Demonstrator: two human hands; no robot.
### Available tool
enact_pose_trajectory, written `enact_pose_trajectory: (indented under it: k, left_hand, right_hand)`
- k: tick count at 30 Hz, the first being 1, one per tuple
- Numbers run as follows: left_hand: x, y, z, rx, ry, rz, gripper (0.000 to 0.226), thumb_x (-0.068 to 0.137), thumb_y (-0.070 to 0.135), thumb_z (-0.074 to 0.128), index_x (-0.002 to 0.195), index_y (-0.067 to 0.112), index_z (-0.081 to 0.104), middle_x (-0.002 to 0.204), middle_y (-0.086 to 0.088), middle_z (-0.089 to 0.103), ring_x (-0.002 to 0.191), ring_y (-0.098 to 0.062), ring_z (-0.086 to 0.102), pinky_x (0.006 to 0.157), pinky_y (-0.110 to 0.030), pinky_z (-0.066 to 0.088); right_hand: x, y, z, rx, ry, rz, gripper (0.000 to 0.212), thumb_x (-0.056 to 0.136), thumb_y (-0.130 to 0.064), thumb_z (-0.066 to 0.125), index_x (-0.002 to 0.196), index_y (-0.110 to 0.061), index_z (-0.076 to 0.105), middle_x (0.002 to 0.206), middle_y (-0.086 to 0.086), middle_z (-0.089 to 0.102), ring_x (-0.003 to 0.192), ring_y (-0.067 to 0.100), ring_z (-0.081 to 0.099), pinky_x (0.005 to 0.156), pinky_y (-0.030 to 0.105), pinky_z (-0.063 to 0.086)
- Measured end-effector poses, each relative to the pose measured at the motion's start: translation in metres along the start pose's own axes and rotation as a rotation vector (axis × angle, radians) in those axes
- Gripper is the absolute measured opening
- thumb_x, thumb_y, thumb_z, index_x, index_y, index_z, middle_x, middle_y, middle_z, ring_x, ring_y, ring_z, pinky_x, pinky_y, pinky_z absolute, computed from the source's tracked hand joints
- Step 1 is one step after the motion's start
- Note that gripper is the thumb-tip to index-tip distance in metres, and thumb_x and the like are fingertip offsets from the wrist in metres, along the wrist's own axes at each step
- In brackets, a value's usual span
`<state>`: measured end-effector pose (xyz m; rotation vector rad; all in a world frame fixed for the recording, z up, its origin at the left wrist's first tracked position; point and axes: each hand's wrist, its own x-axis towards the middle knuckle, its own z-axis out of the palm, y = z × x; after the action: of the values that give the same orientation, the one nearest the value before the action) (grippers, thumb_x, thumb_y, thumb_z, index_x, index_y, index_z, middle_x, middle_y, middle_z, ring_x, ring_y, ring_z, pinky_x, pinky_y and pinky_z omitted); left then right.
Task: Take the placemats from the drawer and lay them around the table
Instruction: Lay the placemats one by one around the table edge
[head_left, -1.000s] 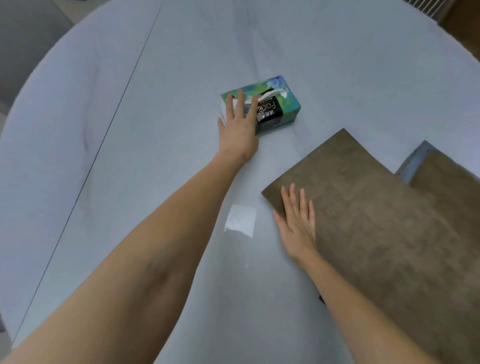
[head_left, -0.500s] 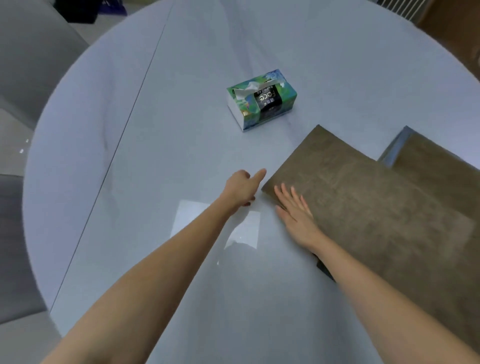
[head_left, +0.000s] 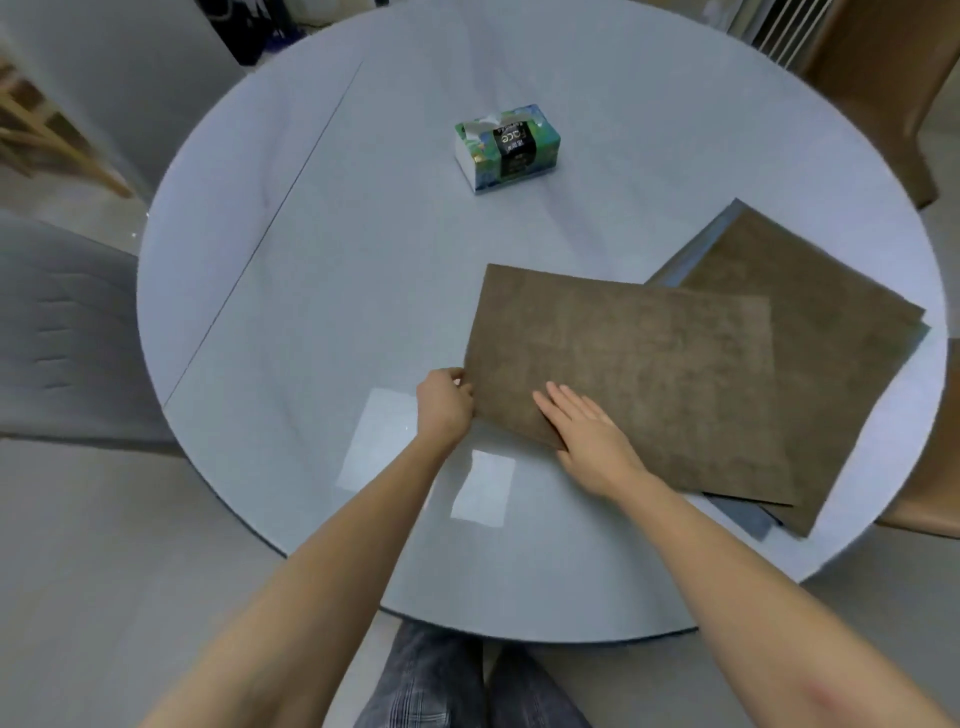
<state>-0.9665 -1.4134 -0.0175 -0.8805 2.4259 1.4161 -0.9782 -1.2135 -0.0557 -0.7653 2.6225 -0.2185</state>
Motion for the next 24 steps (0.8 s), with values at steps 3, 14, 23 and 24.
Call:
enact_pose_trajectory:
  k: [3,14,23,24]
  left_hand:
    - [-0.034,-0.032,-0.022,0.041,0.112,-0.017,0.031,0.095,0.001,0.045,0.119,0.000,0.065,0.095,-0.015,0.068,0.076,-0.020,0.055,0.067,-0.022,0.039]
    - [-0.086,-0.120,-0.069,0.328,0.282,-0.157,0.026,0.096,0.010,0.038,0.108,0.018,0.060,0.105,-0.006,0.065,0.086,-0.026,0.056,0.071,-0.034,0.040]
    - [-0.065,-0.179,-0.114,0.239,0.156,-0.096,0.012,0.080,0.023,0.076,0.087,0.013,0.076,0.118,-0.008,0.063,0.120,-0.025,0.053,0.097,-0.035,0.046]
    - [-0.065,-0.183,-0.116,0.264,0.160,-0.063,0.010,0.080,0.022,0.076,0.083,0.012,0.075,0.132,-0.009,0.053,0.129,-0.024,0.045,0.102,-0.035,0.042]
  right_hand:
    - [-0.052,0.012,0.019,-0.090,-0.021,0.133,0.087,0.084,0.003,0.046,0.153,-0.024,0.000,0.161,0.001,-0.006,0.149,0.015,-0.002,0.121,0.032,0.002]
    - [-0.113,-0.054,0.061,0.030,-0.028,0.168,0.079,0.089,0.016,0.031,0.153,-0.027,0.011,0.161,0.007,-0.001,0.148,0.029,0.000,0.119,0.037,0.014]
    - [-0.132,-0.103,0.080,0.095,0.152,0.393,0.026,0.087,0.001,0.051,0.111,-0.004,0.059,0.129,0.014,0.056,0.122,0.030,0.051,0.093,0.040,0.045]
    - [-0.134,-0.110,0.085,0.112,0.162,0.405,0.023,0.087,0.003,0.051,0.108,-0.002,0.058,0.130,0.016,0.056,0.123,0.031,0.050,0.092,0.041,0.046]
